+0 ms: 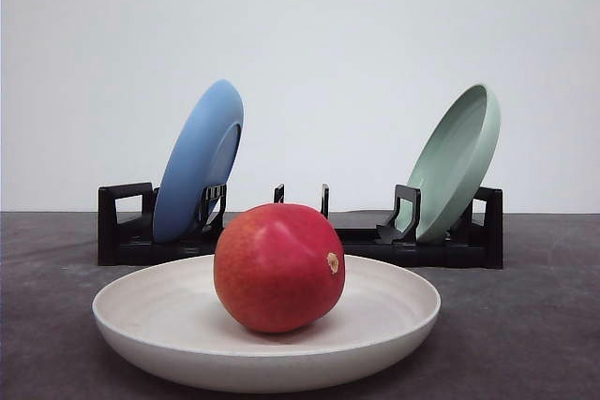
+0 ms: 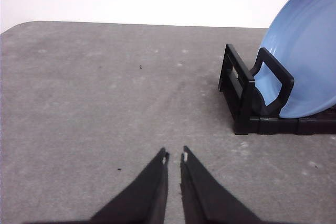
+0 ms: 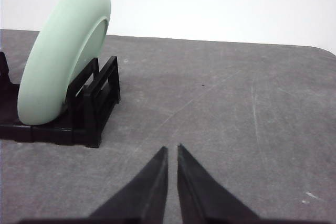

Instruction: Place pomegranate in white plate

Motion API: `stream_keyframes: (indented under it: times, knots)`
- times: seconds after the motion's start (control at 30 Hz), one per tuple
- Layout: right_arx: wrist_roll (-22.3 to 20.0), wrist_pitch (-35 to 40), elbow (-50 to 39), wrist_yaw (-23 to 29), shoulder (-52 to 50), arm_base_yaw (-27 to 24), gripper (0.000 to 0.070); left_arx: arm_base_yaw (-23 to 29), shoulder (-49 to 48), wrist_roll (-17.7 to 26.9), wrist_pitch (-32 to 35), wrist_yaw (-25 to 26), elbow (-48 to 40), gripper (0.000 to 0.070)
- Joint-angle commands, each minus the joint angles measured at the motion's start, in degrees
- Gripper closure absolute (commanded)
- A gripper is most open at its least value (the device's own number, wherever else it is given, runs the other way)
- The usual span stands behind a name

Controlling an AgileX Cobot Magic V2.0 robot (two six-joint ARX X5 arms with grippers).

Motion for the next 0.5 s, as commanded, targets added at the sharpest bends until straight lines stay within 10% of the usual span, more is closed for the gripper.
stream_keyframes:
  times: [0.0,0.47]
  knots:
    - [0.67,0.74,-0.22,0.02,0.00,-0.07,0.0672,0.04,-0.04,0.04,0.76,-0.22,-0.55,0.0674]
    - [0.67,0.74,-0.24,0.02,0.00,-0.07,0.0672,0.04,-0.04,0.04,0.76,-0.22,-0.55,0.0675]
